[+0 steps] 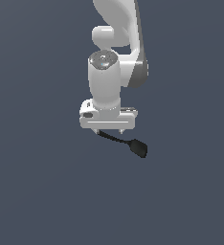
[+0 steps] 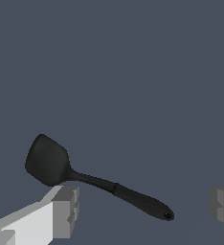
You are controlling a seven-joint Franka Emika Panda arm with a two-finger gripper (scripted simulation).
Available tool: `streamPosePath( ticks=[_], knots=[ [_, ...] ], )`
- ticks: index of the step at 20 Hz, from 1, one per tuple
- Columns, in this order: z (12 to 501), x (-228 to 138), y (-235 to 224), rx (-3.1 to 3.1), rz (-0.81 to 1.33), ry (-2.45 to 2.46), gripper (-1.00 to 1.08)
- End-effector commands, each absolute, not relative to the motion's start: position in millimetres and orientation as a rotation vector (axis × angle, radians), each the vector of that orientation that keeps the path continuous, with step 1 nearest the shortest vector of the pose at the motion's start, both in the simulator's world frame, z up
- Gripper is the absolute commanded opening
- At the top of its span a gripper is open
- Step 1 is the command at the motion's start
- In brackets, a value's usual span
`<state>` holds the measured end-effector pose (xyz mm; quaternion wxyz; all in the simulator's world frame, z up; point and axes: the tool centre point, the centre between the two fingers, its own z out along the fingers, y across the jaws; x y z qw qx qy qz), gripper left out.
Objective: Pick up the object and move it to a goal position.
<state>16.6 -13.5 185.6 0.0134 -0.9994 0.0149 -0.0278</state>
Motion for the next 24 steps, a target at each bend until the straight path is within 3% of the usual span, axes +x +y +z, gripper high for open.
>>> streamPosePath(
  ticks=[1,24],
  knots=[
    [184.8,16.3,-12.5,-3.114,-0.086,0.034,1.00],
    [131.6,-1.4,4.6,-3.054,-0.040,-0.763,1.00]
  ],
)
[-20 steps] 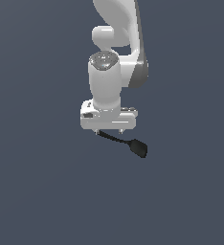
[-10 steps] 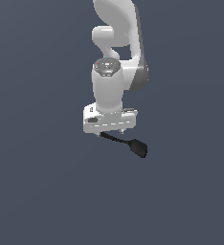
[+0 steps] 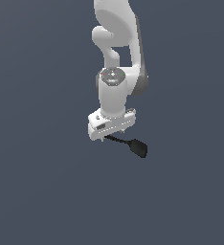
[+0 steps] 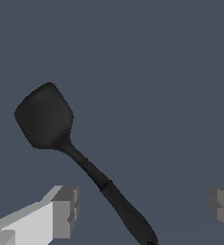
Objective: Pick up the object and move it to a goal position.
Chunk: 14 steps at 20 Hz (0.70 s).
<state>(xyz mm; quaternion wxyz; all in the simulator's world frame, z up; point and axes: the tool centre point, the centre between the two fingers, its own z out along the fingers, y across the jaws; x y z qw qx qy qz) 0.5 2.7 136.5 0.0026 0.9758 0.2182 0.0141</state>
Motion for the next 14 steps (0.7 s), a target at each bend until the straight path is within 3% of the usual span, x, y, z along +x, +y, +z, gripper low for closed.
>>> streamPosePath(
  ticks=[1,14],
  knots=[
    [128.5,-2.6,5.9,3.027,0.037,0.809,1.00],
    [89.8,-20.4,24.6,2.793,0.008,1.419,1.00]
  ],
)
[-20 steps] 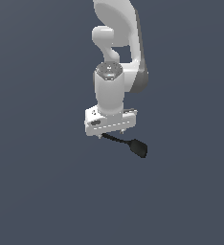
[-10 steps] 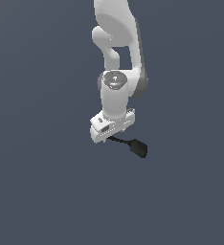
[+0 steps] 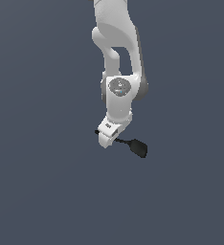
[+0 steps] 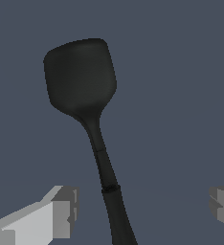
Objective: Pick up the object and move it to a goal position.
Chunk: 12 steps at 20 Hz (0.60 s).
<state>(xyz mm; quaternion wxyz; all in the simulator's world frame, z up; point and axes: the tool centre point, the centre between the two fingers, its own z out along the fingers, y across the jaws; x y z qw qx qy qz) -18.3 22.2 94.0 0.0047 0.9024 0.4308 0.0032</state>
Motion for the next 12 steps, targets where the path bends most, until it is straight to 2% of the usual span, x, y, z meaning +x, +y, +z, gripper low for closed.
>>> streamPosePath(
  ticks=[1,12],
  knots=[
    [87.3,-21.8,26.0,2.773,0.006,1.460,1.00],
    [69.5,-31.9,37.0,2.609,0.000,1.748,1.00]
  ],
)
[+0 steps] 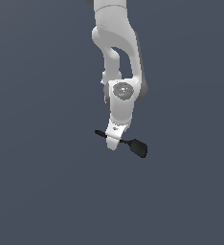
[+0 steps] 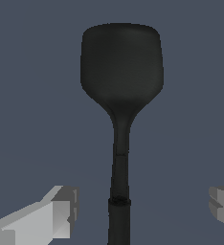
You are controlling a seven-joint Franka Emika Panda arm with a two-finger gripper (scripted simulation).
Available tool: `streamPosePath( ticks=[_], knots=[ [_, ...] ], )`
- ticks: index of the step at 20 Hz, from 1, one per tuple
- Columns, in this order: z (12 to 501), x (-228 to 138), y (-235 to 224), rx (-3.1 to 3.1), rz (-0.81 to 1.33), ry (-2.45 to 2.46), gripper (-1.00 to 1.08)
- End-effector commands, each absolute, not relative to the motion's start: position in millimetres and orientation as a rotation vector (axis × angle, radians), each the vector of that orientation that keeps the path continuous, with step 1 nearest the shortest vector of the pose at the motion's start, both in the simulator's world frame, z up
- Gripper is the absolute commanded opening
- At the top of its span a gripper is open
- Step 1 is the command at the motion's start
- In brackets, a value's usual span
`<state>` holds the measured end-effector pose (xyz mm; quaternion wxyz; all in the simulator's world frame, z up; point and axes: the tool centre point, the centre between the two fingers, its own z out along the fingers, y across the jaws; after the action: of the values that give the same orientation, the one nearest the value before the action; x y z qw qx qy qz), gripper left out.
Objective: Pick up the object and move it to a goal position.
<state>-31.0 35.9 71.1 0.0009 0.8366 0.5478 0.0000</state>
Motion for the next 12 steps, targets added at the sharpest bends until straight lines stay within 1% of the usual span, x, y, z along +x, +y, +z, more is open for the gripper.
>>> streamPosePath(
  ticks=[1,12],
  knots=[
    [68.8,-32.3,37.5,2.601,0.000,1.760,1.00],
    [59.1,-33.5,38.5,2.587,0.000,1.782,1.00]
  ],
)
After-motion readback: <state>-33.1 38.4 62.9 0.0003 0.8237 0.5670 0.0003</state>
